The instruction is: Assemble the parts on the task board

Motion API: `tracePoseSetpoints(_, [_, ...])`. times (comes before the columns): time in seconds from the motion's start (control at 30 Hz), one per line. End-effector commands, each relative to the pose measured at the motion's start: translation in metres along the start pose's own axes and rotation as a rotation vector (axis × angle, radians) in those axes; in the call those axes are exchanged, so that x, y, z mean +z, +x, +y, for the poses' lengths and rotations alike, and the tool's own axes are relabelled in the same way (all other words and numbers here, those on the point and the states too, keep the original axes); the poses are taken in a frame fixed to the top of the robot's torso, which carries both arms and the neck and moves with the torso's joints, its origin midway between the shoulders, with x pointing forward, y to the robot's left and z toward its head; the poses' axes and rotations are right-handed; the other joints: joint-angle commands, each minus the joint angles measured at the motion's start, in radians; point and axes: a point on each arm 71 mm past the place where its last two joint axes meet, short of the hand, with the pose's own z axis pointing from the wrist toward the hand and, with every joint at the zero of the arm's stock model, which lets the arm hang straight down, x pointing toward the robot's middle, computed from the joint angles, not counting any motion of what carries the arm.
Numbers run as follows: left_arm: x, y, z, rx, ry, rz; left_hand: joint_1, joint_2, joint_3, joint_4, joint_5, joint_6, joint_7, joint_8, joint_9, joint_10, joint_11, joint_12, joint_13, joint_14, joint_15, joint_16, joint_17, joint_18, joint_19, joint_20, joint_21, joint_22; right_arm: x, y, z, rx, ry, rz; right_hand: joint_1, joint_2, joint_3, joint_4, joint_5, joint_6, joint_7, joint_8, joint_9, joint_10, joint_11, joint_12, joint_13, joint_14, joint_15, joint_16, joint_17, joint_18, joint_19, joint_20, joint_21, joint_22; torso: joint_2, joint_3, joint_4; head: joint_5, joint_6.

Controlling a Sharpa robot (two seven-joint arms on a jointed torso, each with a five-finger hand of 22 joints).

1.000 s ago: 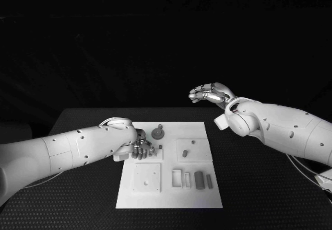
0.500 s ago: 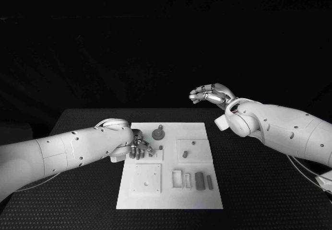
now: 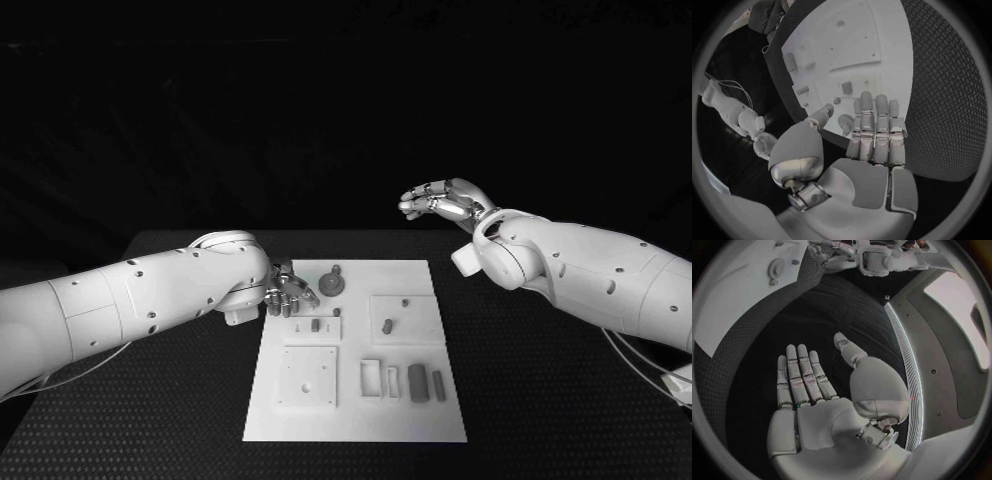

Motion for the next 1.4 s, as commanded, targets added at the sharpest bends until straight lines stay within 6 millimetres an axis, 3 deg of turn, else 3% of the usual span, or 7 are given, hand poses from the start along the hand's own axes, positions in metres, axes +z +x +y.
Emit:
tracePoseSetpoints(0.03, [-0.003,-0.006,0.001,-0.079,0.025,0.016,0.019,0.006,-0.012,-0.005,-0.004,-0.039,0.016,-0.024,-0.005,-0.014,0.002,0.008,0.009,-0.011,0.003,0.0,0.001,0.004,-0.012,0.001,0.002,0.017,0.0,0.0,0.0,0.0,-0.006,0.013,0.001,0.006,-0.004,0.0,0.001,-0.005,0.03,0.005,-0.002,0.009,0.001,-0.005,-0.001,-0.001,0.006,-0.006,0.002,-0.016,-0.008,-0.001,-0.003,0.001,0.001,-0.0005,0.0019,0.001,0.006])
tracePoseSetpoints(0.2, [-0.003,-0.024,0.009,-0.162,0.033,-0.004,0.047,0.031,-0.019,-0.027,-0.004,-0.111,0.027,-0.059,-0.008,-0.088,0.026,0.005,0.022,-0.002,-0.001,0.014,0.007,0.004,0.001,-0.003,0.007,0.018,0.0,-0.001,-0.001,-0.001,-0.004,0.012,0.001,0.006,-0.004,0.0,0.001,-0.005,0.03,0.005,-0.002,0.009,0.001,-0.005,-0.002,-0.001,0.006,-0.006,0.002,-0.016,-0.008,-0.001,-0.004,0.002,0.002,-0.0008,0.0005,0.004,0.012])
tracePoseSetpoints(0.3, [-0.001,-0.033,0.015,-0.179,0.024,-0.038,0.072,0.054,-0.027,-0.052,0.002,-0.149,0.038,-0.072,-0.004,-0.153,0.05,-0.001,0.024,0.069,-0.035,0.054,0.018,0.011,0.073,-0.03,0.032,0.021,0.001,-0.002,-0.001,-0.002,-0.002,0.009,0.0,0.006,-0.004,0.0,0.001,-0.004,0.03,0.006,-0.002,0.009,0.001,-0.005,-0.002,-0.001,0.006,-0.006,0.002,-0.016,-0.008,-0.001,-0.004,0.002,0.002,-0.0005,0.0001,0.007,0.016])
tracePoseSetpoints(0.53, [0.005,-0.051,0.022,-0.137,-0.028,-0.139,0.147,0.121,-0.048,-0.105,0.014,-0.13,0.046,-0.03,0.029,-0.157,0.017,0.143,0.078,0.169,-0.107,0.368,0.175,0.037,0.28,-0.119,0.277,0.031,0.0,-0.004,-0.002,-0.004,0.002,0.006,0.0,0.006,-0.004,0.0,0.001,-0.004,0.03,0.006,-0.002,0.009,0.001,-0.005,-0.003,-0.001,0.006,-0.007,0.002,-0.016,-0.008,-0.001,-0.004,0.002,0.002,-0.0004,-0.0004,0.01,0.02])
tracePoseSetpoints(0.73, [0.014,-0.061,0.017,-0.005,-0.054,-0.203,0.108,0.08,-0.097,-0.069,0.004,-0.107,0.011,-0.018,0.026,-0.08,-0.029,0.288,0.146,0.303,-0.151,0.552,0.222,0.108,0.419,-0.165,0.548,0.031,0.001,-0.004,-0.003,-0.004,0.003,0.006,0.0,0.006,-0.004,0.0,0.001,-0.005,0.03,0.006,-0.002,0.01,0.001,-0.005,-0.003,-0.001,0.006,-0.007,0.003,-0.016,-0.008,-0.001,-0.004,0.002,0.003,-0.0019,-0.0007,0.009,0.024])
tracePoseSetpoints(0.97, [0.027,-0.057,0.01,0.066,-0.077,-0.186,0.137,0.093,-0.106,-0.091,0.002,-0.116,0.001,-0.045,0.012,-0.068,-0.041,0.455,0.255,0.344,-0.163,0.649,0.229,0.153,0.447,-0.177,0.722,0.027,0.002,-0.002,-0.002,-0.003,0.0,0.01,-0.001,0.006,-0.005,0.001,0.001,-0.005,0.031,0.006,-0.002,0.01,0.001,-0.006,-0.004,-0.001,0.006,-0.008,0.003,-0.016,-0.007,-0.001,-0.005,0.003,0.006,-0.0041,-0.007,0.01,0.026])
tracePoseSetpoints(1.4, [0.041,-0.045,0.011,0.081,-0.106,-0.131,0.091,0.077,-0.11,-0.051,0.0,-0.125,0.006,-0.068,0.006,-0.088,-0.037,0.499,0.271,0.335,-0.16,0.681,0.207,0.175,0.429,-0.172,0.779,0.025,0.001,0.0,0.0,-0.001,-0.003,0.016,-0.001,0.006,-0.005,0.001,0.001,-0.005,0.031,0.006,-0.002,0.01,0.001,-0.006,-0.005,-0.001,0.006,-0.008,0.003,-0.016,-0.008,-0.001,-0.005,0.003,0.01,-0.0054,-0.0122,0.01,0.024])
